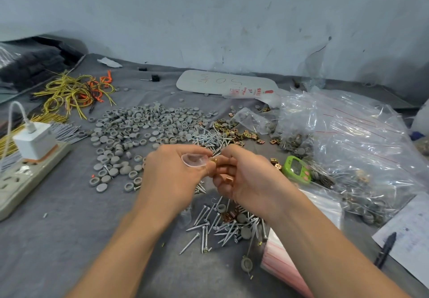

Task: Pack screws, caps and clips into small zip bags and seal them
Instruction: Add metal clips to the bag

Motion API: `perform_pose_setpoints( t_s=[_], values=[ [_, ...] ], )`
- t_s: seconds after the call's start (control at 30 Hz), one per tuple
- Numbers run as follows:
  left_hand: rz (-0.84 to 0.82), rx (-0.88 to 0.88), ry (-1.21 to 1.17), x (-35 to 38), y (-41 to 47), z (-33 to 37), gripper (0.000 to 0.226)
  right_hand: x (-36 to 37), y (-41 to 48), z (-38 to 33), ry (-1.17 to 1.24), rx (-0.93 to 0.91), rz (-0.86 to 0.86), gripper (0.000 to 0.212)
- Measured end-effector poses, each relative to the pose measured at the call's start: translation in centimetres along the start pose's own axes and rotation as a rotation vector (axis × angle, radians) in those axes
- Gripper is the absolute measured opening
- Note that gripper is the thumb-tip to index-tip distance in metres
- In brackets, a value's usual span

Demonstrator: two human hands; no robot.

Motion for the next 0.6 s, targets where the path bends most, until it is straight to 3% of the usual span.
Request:
perform_pose_setpoints(
  t_s=[0.1,0.3,0.4,0.5,0.6],
  values=[
    [0.029,0.002,0.021,-0.3,0.1,0.1,0.017,-0.3,0.0,-0.3,-0.166,-0.065,-0.014,0.014],
    [-0.1,0.015,0.133,1.3,0.3,0.0,0.023,-1.0,0.1,-0.7,-0.26,-0.113,0.03,0.013],
    [-0.109,-0.05,0.168,1.4,0.5,-0.8,0.052,-2.6,0.5,-0.8,-0.294,-0.123,0.165,0.03],
    [-0.129,-0.1,0.195,1.5,0.6,-1.5,0.074,-3.5,0.7,-1.3,-0.167,-0.162,0.23,0.051],
    [-0.2,-0.173,0.11,2.0,0.6,-2.4,0.055,-3.5,0.7,-2.0,0.03,-0.215,0.199,0.05]
  ],
)
Point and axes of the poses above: each hand's wrist, its own y-axis towards the middle knuckle, its own x-axis out of the palm, z = x × y, the point moved 9 cm from there along y, towards the middle knuckle, and after that the axes turned 12 degrees about -x, right-handed, at the moved point
